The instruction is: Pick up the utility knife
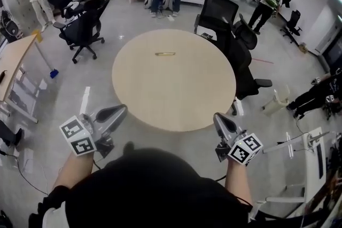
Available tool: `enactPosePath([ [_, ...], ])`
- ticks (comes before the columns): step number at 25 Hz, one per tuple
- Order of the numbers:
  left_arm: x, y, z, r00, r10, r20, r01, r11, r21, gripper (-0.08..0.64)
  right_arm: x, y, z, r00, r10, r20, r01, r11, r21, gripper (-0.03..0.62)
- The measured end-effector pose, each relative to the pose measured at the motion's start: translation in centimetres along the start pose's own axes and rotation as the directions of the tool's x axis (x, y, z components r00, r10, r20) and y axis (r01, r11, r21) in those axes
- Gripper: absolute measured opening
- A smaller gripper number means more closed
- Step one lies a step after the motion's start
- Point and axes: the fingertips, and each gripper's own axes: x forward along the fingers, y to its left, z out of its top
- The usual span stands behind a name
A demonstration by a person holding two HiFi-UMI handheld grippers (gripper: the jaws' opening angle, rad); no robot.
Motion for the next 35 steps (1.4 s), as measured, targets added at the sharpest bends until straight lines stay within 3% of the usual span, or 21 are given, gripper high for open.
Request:
enactPosePath([
  [6,1.1,7.3,1.7,0.997,-0.072,0.017,0.073,0.997,-0.024,-0.006,5.0,-0.6,1.9,0.996,-0.083,0.020,0.083,0.996,-0.035,0.014],
  [11,2.0,12.9,5.3,0.988,-0.149,0.028,0.149,0.989,0.006,-0.006,11.0,0.3,4.3,0.993,-0.108,0.043,0.111,0.992,-0.065,0.014],
  [20,1.4,23.4,8.5,0.982,-0.190,0.025,0.190,0.982,0.001,-0.006,20.3,0.7,4.8,0.986,-0.163,0.046,0.166,0.983,-0.073,0.015],
  [27,2.0,27.6,9.0,0.983,-0.181,0.022,0.182,0.983,-0.018,-0.006,24.9,-0.4,5.0,0.988,-0.157,0.010,0.157,0.985,-0.075,0.014],
  [35,5.7,28.8,7.2,0.991,-0.136,0.014,0.137,0.989,-0.049,-0.006,25.9,-4.9,5.0,0.993,-0.118,-0.030,0.116,0.991,-0.068,0.015],
])
